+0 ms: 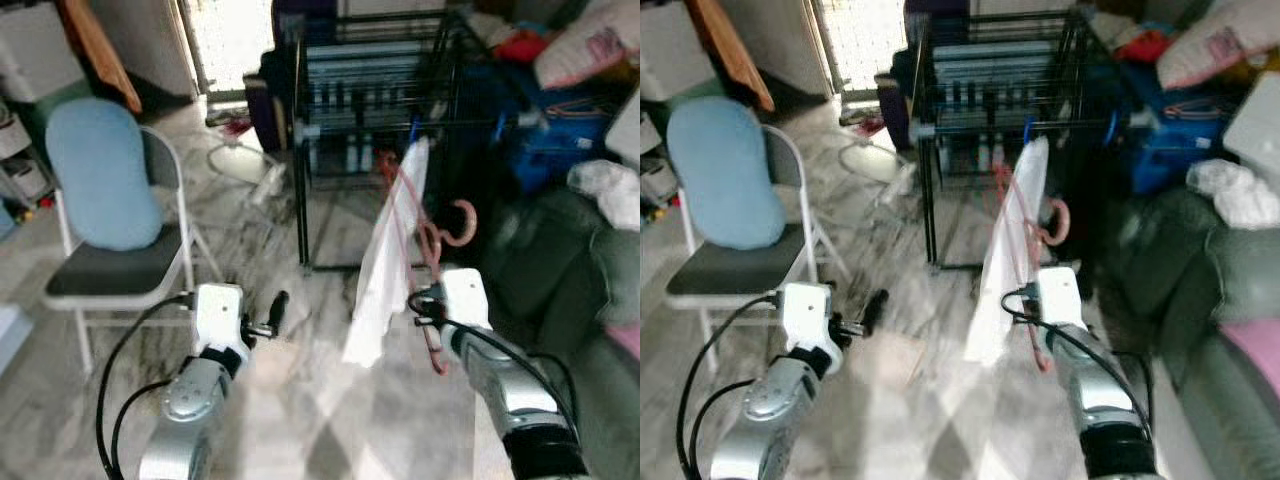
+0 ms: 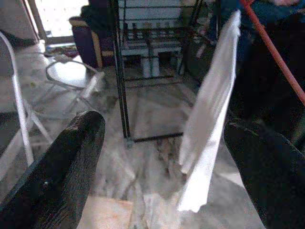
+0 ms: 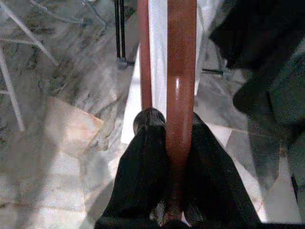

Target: Hang hanger

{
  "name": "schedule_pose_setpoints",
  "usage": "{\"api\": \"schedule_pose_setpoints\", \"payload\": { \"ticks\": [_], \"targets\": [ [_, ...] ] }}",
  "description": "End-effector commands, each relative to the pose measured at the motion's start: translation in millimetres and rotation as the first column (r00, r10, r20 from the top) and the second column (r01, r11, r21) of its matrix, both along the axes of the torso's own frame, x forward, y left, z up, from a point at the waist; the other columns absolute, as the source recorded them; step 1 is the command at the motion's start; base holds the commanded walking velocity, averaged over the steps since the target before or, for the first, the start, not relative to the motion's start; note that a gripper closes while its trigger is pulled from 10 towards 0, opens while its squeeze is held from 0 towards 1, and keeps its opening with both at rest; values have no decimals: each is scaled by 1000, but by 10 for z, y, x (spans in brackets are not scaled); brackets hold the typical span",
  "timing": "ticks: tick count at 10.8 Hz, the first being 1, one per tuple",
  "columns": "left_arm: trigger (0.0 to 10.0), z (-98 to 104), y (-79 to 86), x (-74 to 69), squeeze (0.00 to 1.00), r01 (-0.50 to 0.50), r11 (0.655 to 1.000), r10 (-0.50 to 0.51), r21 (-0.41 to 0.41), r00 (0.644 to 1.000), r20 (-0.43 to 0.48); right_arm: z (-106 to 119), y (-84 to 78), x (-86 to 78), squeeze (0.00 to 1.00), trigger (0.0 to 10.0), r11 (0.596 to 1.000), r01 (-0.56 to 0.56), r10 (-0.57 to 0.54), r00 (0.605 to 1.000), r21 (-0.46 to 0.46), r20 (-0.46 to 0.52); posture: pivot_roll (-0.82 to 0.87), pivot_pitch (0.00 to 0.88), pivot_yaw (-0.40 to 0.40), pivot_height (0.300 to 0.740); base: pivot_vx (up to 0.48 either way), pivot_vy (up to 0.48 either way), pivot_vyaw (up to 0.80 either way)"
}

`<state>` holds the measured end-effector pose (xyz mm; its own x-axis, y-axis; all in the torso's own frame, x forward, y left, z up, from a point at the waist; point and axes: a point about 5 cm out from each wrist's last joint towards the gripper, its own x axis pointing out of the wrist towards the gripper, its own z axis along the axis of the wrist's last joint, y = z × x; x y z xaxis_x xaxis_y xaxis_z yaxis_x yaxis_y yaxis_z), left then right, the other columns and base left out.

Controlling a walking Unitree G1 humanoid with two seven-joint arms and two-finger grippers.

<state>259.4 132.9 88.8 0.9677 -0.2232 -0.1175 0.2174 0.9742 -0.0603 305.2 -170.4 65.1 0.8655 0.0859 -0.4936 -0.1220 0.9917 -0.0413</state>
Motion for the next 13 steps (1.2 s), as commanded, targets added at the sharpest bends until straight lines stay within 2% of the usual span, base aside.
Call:
{"api": "schedule_pose_setpoints", "payload": {
  "ticks": [1, 7, 9, 11, 13],
  "targets": [
    [10000, 19, 103, 11, 0, -28, 999, 28, 23, 1000, 6, 53, 117, 32, 0, 10000, 999, -28, 27, 999, 22, 18, -13, 0, 29, 740, 416, 0, 0],
    [10000, 6, 99, 12, 0, -22, 999, 22, 31, 1000, -11, 22, 136, 22, 0, 10000, 999, -18, 17, 1000, 29, 1, -9, 0, 35, 740, 359, 316, 0],
    [10000, -12, 100, 14, 0, -27, 999, 27, 23, 999, -32, 12, 137, 19, 0, 10000, 999, -16, 16, 1000, 31, -5, -9, 0, 35, 740, 0, 427, 0],
    [10000, -2, 78, 6, 0, -9, 999, 9, 47, 1000, -12, 3, 132, 20, 0, 10000, 999, -15, 15, 1000, 31, -9, -8, 0, 34, 740, 133, 413, 0],
    [10000, 2, 72, 5, 0, -9, 999, 9, 35, 1000, -14, 5, 135, 21, 0, 10000, 999, -12, 12, 1000, 30, -6, -8, 0, 34, 740, 0, 0, 0]
  ]
}}
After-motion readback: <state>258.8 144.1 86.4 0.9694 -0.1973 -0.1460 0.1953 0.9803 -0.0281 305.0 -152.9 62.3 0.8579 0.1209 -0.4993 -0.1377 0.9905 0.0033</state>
